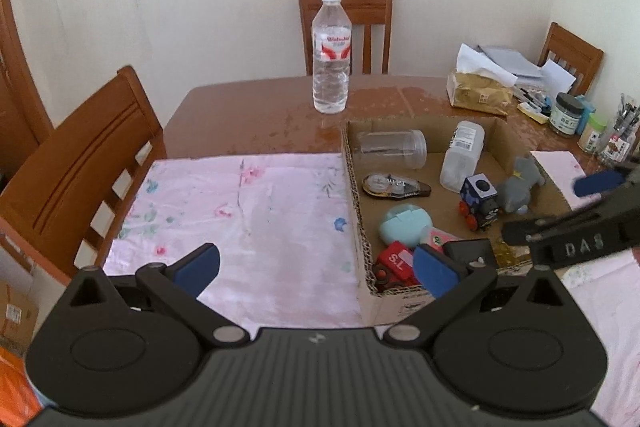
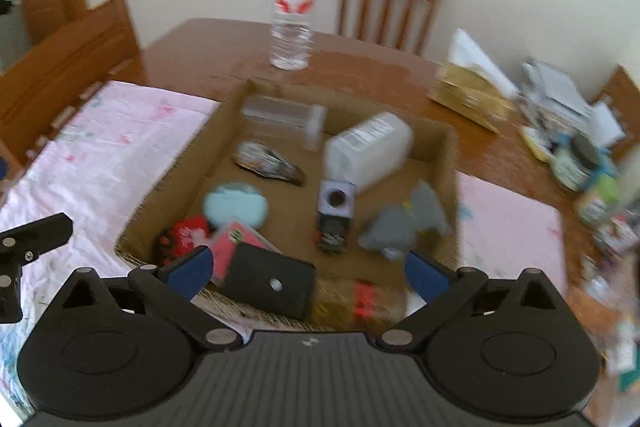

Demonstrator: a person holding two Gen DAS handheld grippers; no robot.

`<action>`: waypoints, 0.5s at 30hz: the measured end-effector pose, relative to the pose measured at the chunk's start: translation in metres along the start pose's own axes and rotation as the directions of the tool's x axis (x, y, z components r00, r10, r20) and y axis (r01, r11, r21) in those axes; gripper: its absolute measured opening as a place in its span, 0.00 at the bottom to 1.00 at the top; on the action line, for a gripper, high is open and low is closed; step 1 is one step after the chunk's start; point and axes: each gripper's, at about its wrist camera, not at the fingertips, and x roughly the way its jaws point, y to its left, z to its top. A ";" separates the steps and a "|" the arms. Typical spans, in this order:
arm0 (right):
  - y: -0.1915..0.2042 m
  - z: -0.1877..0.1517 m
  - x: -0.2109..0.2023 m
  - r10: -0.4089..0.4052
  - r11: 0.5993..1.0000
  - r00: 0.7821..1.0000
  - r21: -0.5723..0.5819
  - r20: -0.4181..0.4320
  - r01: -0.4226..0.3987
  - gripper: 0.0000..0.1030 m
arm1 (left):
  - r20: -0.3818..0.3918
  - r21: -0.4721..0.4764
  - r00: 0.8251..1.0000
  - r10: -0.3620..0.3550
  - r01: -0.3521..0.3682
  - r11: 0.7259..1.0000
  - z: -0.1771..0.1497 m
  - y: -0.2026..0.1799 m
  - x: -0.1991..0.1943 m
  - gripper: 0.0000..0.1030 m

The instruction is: Organize rigid objects

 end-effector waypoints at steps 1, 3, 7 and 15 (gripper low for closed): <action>0.000 -0.001 -0.005 -0.012 1.000 1.000 0.009 -0.011 0.012 1.00 | -0.013 -0.011 1.000 0.006 -0.006 1.000 0.002 -0.001 -0.002 0.99; -0.002 -0.006 -0.015 -0.031 0.999 0.999 0.031 -0.017 0.032 1.00 | -0.030 -0.024 1.000 -0.002 0.002 1.000 0.006 -0.005 -0.007 0.99; -0.005 -0.016 -0.032 -0.060 0.996 0.998 0.071 -0.027 0.061 1.00 | -0.065 -0.012 0.998 0.003 -0.004 1.000 0.012 -0.016 -0.014 0.99; -0.015 -0.027 -0.059 -0.083 0.985 0.996 0.147 -0.020 0.085 1.00 | -0.080 0.012 0.997 0.004 -0.003 1.000 0.018 -0.032 -0.030 0.99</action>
